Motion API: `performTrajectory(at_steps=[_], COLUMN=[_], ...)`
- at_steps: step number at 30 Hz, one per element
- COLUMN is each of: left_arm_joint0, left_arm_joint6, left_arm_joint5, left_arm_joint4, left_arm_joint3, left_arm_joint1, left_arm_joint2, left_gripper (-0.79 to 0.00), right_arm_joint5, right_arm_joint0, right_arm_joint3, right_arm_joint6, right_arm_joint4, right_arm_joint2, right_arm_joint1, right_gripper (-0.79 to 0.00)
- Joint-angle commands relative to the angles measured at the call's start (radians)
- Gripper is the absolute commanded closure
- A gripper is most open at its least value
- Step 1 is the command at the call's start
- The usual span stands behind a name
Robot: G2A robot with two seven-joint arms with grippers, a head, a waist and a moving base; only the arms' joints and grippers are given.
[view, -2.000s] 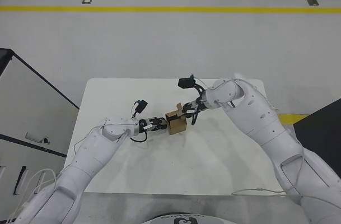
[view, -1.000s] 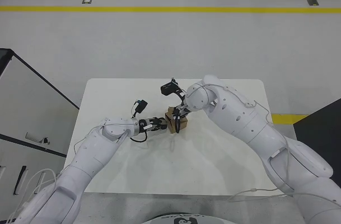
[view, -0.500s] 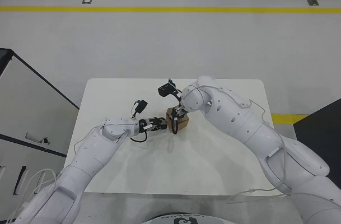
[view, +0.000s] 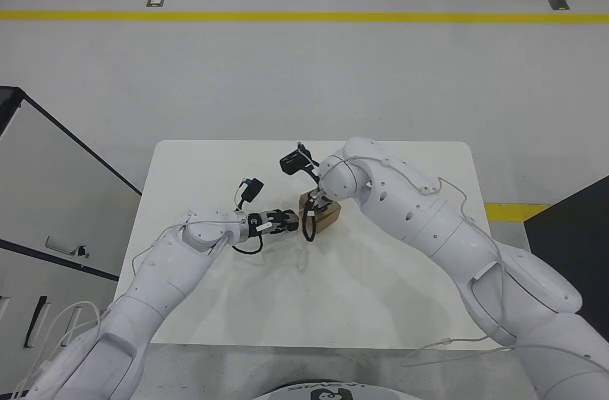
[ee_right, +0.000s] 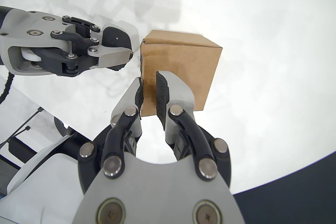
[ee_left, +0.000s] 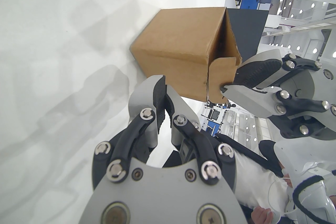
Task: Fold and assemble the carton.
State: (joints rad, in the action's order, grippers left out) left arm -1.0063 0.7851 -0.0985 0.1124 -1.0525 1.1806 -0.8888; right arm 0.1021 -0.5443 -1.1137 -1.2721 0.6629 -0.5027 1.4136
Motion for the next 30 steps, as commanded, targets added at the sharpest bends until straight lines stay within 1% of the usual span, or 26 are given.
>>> performTrajectory(at_steps=[1, 4, 6, 7, 8, 9, 10, 15, 18, 20, 21, 27, 29, 30], left_arm_joint0=[0.000, 0.000, 0.000, 0.000, 0.000, 0.000, 0.000, 0.000, 0.000, 0.000, 0.000, 0.000, 0.000, 0.000], left_arm_joint6=[0.000, 0.000, 0.000, 0.000, 0.000, 0.000, 0.000, 0.000, 0.000, 0.000, 0.000, 0.000, 0.000, 0.000], left_arm_joint5=[0.000, 0.000, 0.000, 0.000, 0.000, 0.000, 0.000, 0.000, 0.000, 0.000, 0.000, 0.000, 0.000, 0.000], left_arm_joint4=[0.000, 0.000, 0.000, 0.000, 0.000, 0.000, 0.000, 0.000, 0.000, 0.000, 0.000, 0.000, 0.000, 0.000], left_arm_joint3=[0.000, 0.000, 0.000, 0.000, 0.000, 0.000, 0.000, 0.000, 0.000, 0.000, 0.000, 0.000, 0.000, 0.000], left_arm_joint1=[0.000, 0.000, 0.000, 0.000, 0.000, 0.000, 0.000, 0.000, 0.000, 0.000, 0.000, 0.000, 0.000, 0.000], left_arm_joint2=[0.000, 0.000, 0.000, 0.000, 0.000, 0.000, 0.000, 0.000, 0.000, 0.000, 0.000, 0.000, 0.000, 0.000], left_gripper=[0.000, 0.000, 0.000, 0.000, 0.000, 0.000, 0.000, 0.000, 0.000, 0.000, 0.000, 0.000, 0.000, 0.000], right_arm_joint5=[-0.001, -0.004, -0.005, -0.005, -0.005, -0.004, -0.002, 0.009, 0.014, 0.016, 0.017, 0.024, 0.024, 0.022], right_arm_joint0=[0.000, 0.000, -0.001, -0.001, -0.001, -0.002, -0.003, -0.007, -0.011, -0.015, -0.017, -0.027, -0.029, -0.030], right_arm_joint3=[0.004, 0.012, 0.016, 0.018, 0.018, 0.017, 0.015, -0.003, -0.016, -0.026, -0.028, -0.030, -0.026, -0.024], right_arm_joint6=[0.000, -0.001, -0.001, -0.001, 0.000, 0.003, 0.004, -0.006, -0.013, -0.018, -0.020, -0.020, -0.020, -0.020], right_arm_joint4=[0.002, 0.003, 0.006, 0.008, 0.009, 0.013, 0.017, 0.057, 0.079, 0.095, 0.099, 0.121, 0.123, 0.125], right_arm_joint2=[-0.001, -0.003, -0.005, -0.006, -0.007, -0.008, -0.010, -0.013, -0.018, -0.022, -0.023, -0.038, -0.043, -0.044], right_arm_joint1=[0.003, 0.007, 0.010, 0.011, 0.012, 0.013, 0.013, 0.012, 0.011, 0.009, 0.009, 0.008, 0.009, 0.010], right_gripper=[-0.111, -0.111, -0.132, -0.188, -0.311, -0.379, -0.400, -0.388, -0.403, -0.428, -0.422, -0.265, -0.234, -0.231])
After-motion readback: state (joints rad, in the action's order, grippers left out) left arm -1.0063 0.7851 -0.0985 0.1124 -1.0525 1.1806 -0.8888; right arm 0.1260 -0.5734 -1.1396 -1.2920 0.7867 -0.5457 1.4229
